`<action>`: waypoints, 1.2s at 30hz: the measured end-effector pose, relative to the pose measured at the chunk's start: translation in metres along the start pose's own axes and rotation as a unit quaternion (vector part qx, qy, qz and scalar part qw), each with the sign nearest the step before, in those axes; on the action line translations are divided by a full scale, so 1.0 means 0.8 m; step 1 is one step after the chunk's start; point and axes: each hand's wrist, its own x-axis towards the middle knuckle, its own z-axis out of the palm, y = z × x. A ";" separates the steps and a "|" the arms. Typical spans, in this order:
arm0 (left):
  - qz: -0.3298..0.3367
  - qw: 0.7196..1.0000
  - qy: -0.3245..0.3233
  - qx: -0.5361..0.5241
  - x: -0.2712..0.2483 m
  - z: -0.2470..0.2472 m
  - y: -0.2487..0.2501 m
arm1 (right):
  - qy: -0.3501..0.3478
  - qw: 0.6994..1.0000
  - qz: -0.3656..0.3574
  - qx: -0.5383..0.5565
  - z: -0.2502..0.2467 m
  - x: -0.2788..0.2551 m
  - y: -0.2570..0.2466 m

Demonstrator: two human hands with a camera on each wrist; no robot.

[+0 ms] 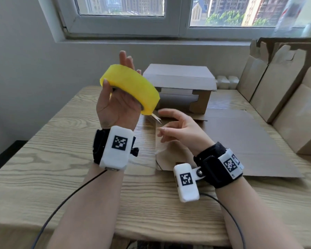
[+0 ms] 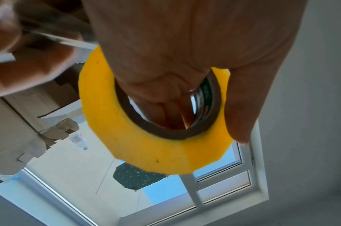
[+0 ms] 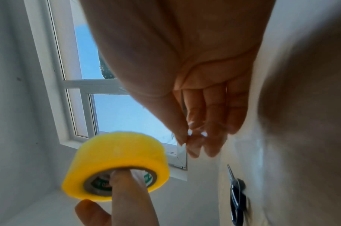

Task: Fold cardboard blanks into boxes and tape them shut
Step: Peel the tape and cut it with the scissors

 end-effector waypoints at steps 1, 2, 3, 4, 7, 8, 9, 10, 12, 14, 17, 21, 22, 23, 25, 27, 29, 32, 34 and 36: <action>-0.002 1.000 -0.004 -0.017 -0.001 0.000 0.003 | -0.005 1.000 0.006 0.009 -0.001 -0.001 -0.001; 0.000 0.999 -0.010 -0.030 -0.001 -0.001 0.005 | -0.012 1.000 0.016 0.011 -0.001 -0.001 -0.001; 0.003 0.999 -0.028 -0.042 -0.001 -0.001 0.007 | -0.019 0.999 0.026 0.005 -0.001 0.000 0.000; 0.004 0.998 -0.047 -0.047 0.000 -0.001 0.008 | -0.024 0.999 0.036 -0.008 0.000 0.002 0.003; -0.016 0.997 -0.068 -0.041 0.003 -0.007 0.007 | -0.025 0.995 0.046 -0.090 0.007 0.007 0.016; -0.025 0.996 -0.072 -0.035 0.004 -0.009 0.006 | -0.028 0.994 0.049 -0.097 0.008 0.007 0.019; -0.033 0.996 -0.074 -0.030 0.005 -0.010 0.005 | -0.035 0.994 0.054 -0.089 0.009 0.008 0.023; -0.039 0.996 -0.076 -0.027 0.005 -0.011 0.004 | -0.046 0.994 0.057 -0.076 0.010 0.008 0.026; -0.045 0.994 -0.091 -0.033 0.004 -0.010 0.005 | -0.064 0.996 0.040 -0.054 0.011 0.008 0.031; -0.040 0.993 -0.099 -0.046 0.003 -0.009 0.010 | -0.062 0.997 0.030 -0.032 0.011 0.008 0.034; -0.012 0.996 -0.078 -0.049 0.001 -0.001 0.014 | -0.046 0.998 0.046 0.010 0.010 0.009 0.032; 0.009 0.998 -0.034 -0.043 -0.007 0.004 0.012 | -0.029 0.998 0.049 0.004 0.010 0.010 0.034; 0.013 0.999 -0.021 -0.036 -0.007 0.002 0.013 | -0.022 0.999 0.049 -0.004 0.010 0.010 0.035; 0.017 0.999 -0.018 -0.033 -0.006 -0.001 0.014 | -0.013 0.999 0.050 -0.006 0.011 0.010 0.035; 0.012 0.999 -0.020 -0.043 -0.004 -0.006 0.017 | 0.004 0.998 0.055 0.016 0.011 0.011 0.037; 0.001 0.998 -0.024 -0.061 -0.004 -0.008 0.019 | 0.035 0.997 0.065 0.030 0.012 0.012 0.037; 0.004 0.998 -0.028 -0.064 -0.002 -0.009 0.020 | 0.078 0.994 0.070 0.022 0.012 0.013 0.037; 0.003 0.998 -0.040 -0.051 0.001 -0.012 0.021 | 0.117 0.991 0.061 -0.003 0.008 0.012 0.030; 0.010 0.998 -0.036 -0.050 0.000 -0.014 0.021 | 0.141 0.988 0.044 -0.033 -0.001 0.010 0.022; 0.027 0.998 -0.012 -0.050 0.000 -0.015 0.021 | 0.175 0.983 0.025 -0.048 -0.013 0.008 0.013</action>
